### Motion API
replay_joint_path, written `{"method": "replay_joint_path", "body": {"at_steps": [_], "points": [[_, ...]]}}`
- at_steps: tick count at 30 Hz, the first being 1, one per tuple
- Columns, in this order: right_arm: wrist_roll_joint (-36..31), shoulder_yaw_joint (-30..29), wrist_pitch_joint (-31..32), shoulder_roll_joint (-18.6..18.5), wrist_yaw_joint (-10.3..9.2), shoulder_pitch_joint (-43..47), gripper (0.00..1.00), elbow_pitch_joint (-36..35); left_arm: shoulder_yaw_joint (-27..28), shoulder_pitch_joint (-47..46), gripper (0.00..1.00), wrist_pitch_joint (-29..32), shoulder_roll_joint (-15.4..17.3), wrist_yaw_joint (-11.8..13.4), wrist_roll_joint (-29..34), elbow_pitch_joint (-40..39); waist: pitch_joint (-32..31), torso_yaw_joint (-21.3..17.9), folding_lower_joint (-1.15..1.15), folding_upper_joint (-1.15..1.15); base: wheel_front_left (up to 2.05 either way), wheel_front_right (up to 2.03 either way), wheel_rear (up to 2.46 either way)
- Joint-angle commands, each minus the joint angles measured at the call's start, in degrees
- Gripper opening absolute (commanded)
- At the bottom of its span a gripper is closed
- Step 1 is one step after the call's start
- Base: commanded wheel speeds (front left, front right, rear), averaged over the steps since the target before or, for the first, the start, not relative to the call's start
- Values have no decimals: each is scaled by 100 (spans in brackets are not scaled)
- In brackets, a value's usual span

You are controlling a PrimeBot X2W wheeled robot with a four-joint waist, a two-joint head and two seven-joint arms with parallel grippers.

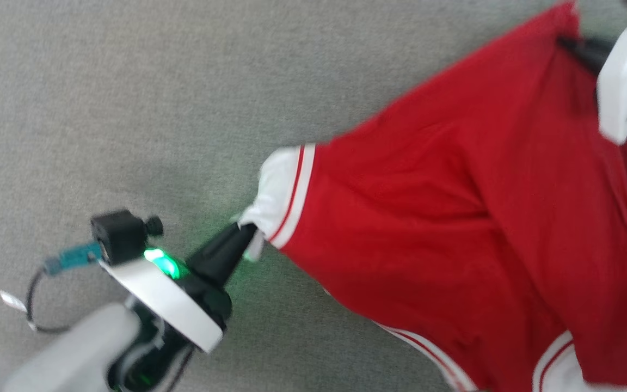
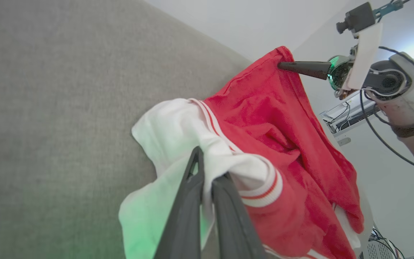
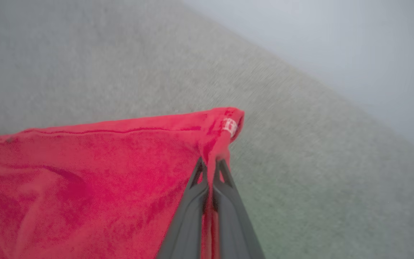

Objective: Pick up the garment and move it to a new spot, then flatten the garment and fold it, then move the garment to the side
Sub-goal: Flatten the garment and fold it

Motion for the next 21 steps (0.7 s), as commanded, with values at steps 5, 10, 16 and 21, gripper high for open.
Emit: {"method": "replay_joint_path", "body": {"at_steps": [5,10,16,21], "points": [[-85,-452,-584,198,-3,-366,0,358,140,-723,0,209,263,-12,-65,133,-289,-306,0,0,0,0,0],[-127,-963,-991,458,-3,-974,0,819,475,-1851,0,532,340,-11,-253,517,-293,-574,0,0,0,0,0],[-306,-1601,-1434,908,-9,-2225,0,1662,1247,-3787,0,823,70,1,-834,1753,106,-925,0,0,0,0,0],[-844,-1838,-2021,1196,-25,-3247,0,2323,1797,-5659,0,669,-262,69,-824,3158,448,-1169,0,0,0,0,0]]}}
